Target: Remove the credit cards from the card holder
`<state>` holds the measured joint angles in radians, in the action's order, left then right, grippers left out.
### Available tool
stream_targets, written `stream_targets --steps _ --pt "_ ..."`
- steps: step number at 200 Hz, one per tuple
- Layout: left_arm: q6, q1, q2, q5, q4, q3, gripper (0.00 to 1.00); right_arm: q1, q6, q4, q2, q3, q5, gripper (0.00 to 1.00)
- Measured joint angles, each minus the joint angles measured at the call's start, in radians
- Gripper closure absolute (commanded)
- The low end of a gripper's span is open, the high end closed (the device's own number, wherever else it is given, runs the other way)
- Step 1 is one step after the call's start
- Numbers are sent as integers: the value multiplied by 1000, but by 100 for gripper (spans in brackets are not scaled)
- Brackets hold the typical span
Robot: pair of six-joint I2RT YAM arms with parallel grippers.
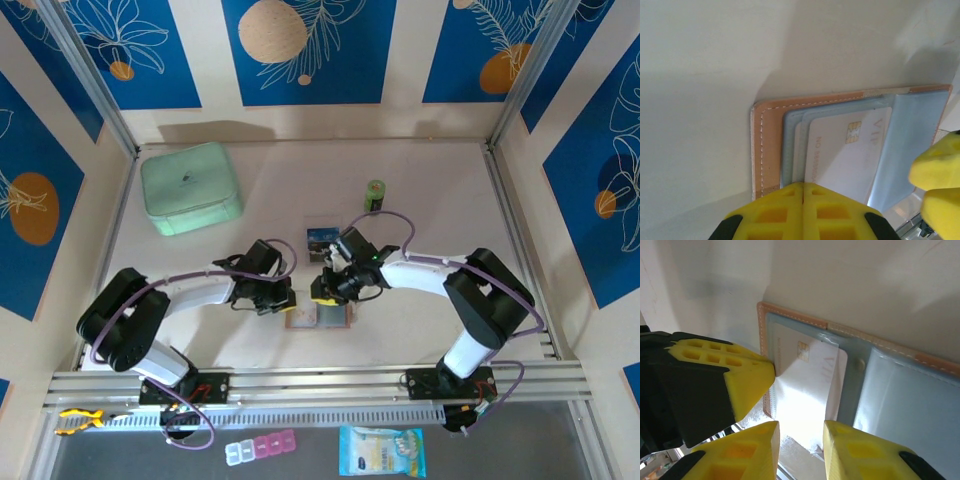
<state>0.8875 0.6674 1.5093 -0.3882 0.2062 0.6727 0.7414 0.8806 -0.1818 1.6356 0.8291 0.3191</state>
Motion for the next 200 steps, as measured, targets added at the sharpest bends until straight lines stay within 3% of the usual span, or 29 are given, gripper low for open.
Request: stream_targets --steps 127,165,200 --pt "-4 0 2 -1 -7 -3 96 22 11 35 68 0 6 74" --pt "-4 0 2 -1 -7 -3 96 24 18 59 77 0 20 81" --pt "-4 0 1 -1 -8 -5 96 25 23 79 92 0 29 80"
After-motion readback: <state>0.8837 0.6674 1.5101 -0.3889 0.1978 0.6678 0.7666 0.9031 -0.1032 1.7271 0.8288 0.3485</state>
